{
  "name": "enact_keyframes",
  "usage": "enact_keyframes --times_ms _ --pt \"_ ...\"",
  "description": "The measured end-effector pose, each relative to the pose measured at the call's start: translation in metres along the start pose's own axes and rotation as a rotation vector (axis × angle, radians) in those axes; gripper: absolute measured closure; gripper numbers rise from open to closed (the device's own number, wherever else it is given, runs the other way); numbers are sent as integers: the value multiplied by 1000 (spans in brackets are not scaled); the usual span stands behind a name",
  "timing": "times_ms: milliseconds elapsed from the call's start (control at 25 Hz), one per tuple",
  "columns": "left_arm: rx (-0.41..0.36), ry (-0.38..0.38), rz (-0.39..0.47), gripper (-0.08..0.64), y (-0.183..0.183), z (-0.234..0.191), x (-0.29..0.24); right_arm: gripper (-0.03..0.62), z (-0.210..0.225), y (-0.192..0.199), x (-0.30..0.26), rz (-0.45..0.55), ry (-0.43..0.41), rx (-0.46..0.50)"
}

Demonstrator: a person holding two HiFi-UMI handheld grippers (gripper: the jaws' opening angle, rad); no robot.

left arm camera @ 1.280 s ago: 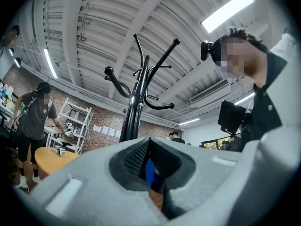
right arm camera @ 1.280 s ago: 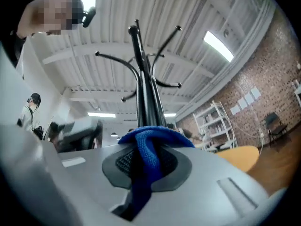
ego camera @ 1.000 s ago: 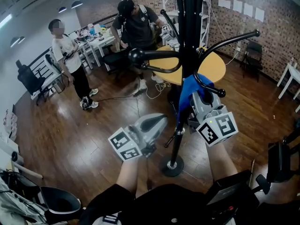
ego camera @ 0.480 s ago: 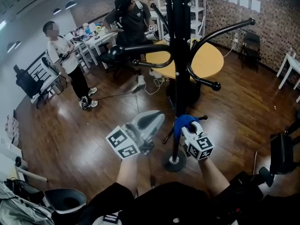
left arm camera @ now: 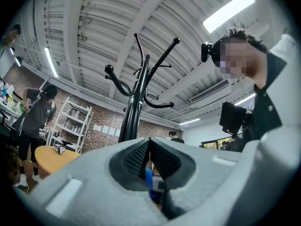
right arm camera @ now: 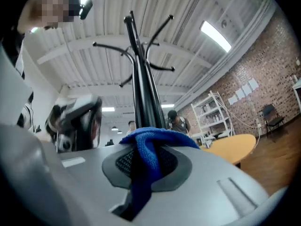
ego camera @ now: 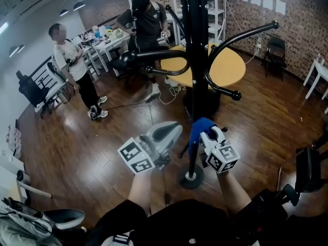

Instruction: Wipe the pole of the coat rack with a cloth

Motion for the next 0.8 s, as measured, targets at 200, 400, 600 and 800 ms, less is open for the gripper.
enact_keyframes --times_ms 200,400,600,800 --pt "-12 -3 19 560 -5 -1 3 568 -50 -138 -29 212 -96 115" --pt "-15 -14 30 560 -7 -5 10 568 -60 -175 -35 271 -119 153" --pt "-15 -16 20 560 -8 -7 13 568 -31 -93 -20 147 -74 113" --pt "-12 -9 -1 560 -4 -7 10 568 20 45 6 -58 23 -19"
Point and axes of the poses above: the fingertips, and each gripper's own axes: x backward along the fingers, z to its right, y out of its underside, the point moved 3 cm from there along x, backward along the fingers, and after that the axes turned 8 degrees about -x, right-handed, at the moved point
